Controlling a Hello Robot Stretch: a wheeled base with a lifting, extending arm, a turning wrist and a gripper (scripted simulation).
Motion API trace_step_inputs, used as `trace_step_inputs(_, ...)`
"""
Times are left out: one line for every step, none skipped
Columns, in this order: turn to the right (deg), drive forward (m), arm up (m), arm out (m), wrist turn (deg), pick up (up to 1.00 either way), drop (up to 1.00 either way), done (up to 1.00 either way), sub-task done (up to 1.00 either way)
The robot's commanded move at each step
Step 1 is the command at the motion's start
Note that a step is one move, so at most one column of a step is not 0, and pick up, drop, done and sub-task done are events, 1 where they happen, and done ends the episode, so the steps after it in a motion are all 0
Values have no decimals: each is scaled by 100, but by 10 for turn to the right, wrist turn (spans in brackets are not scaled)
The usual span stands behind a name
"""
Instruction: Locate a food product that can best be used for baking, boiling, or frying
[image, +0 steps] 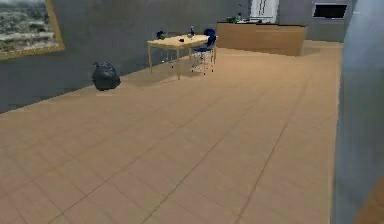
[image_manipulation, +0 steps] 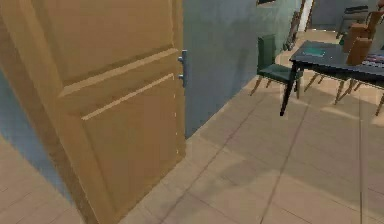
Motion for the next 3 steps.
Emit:
trace_step_inputs(0, 60, 0, 0, 0, 0, 0, 0, 0)
trace_step_inputs(360, 0, 0, 0, 0, 0, 0, 0, 0)
trace_step_inputs(0, 15, 0, 0, 0, 0, 0, 0, 0)
